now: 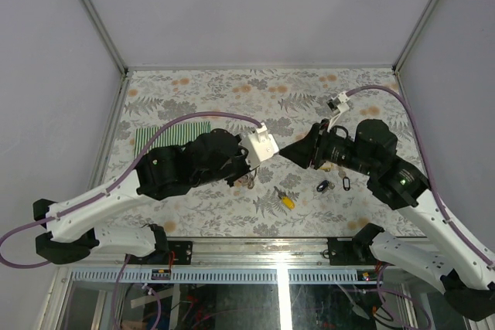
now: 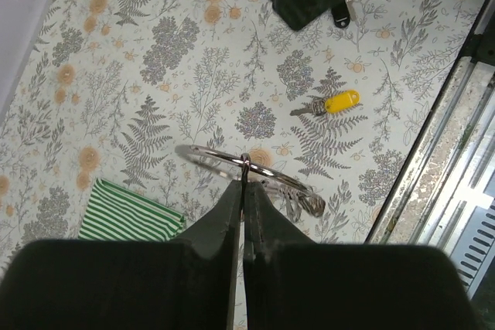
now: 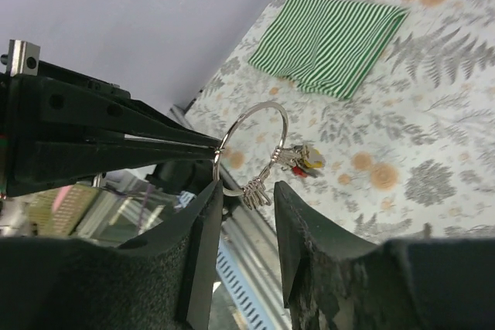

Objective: Put the keys on the keyring

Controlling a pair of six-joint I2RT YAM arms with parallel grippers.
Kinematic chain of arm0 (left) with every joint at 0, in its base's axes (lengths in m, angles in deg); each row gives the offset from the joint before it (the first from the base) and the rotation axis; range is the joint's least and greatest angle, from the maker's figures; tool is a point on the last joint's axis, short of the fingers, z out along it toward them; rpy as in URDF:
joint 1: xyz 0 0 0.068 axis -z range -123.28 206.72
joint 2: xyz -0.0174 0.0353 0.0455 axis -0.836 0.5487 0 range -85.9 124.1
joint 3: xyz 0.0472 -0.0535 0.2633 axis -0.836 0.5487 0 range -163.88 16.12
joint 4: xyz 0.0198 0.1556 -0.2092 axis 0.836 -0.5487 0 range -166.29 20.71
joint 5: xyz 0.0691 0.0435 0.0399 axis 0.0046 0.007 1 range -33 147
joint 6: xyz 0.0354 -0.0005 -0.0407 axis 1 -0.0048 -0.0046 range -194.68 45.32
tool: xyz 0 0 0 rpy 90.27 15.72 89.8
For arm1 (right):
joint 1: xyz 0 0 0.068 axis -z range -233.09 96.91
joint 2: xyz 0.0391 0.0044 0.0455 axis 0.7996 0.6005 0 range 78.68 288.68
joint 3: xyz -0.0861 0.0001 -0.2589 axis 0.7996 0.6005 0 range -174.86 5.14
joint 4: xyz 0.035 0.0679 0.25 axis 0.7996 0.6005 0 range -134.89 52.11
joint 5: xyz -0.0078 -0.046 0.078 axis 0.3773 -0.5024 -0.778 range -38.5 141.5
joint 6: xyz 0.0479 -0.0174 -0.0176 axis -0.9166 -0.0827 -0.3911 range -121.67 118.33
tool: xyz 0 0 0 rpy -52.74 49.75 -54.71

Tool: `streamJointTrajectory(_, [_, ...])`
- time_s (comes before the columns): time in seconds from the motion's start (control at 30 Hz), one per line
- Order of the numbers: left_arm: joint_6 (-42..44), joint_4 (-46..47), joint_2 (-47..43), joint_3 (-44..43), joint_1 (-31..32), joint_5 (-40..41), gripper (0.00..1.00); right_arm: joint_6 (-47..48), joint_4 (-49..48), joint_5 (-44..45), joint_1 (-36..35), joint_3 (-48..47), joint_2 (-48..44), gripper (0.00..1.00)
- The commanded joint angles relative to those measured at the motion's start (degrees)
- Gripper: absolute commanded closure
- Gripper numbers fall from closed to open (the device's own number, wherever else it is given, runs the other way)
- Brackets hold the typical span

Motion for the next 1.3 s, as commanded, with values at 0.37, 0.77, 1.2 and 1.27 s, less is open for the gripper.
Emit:
streamJointTrajectory(0.37, [-0.88,4.49,1.17,-2.43,-0.14,-2.92,1.0,-15.61,-15.18,-8.92,-0.15,5.99,3.85,0.55])
streamJointTrajectory(0.77, [-0.45,5.5,1.98,-2.6,-0.08,-2.78,1.0,-14.42,-15.19,-9.79,-0.81,7.37,6.22,0.59])
streamJointTrajectory(1.2, [-0.26,6.11,2.37,-2.62,-0.1,-2.96,1.0,-14.55,-16.65,-11.58,-1.65,8.13,7.21,0.6])
streamJointTrajectory(1.27, [-0.23,6.17,2.48,-2.62,-0.12,-2.97,1.0,-14.63,-16.91,-11.75,-1.73,8.09,7.25,0.6])
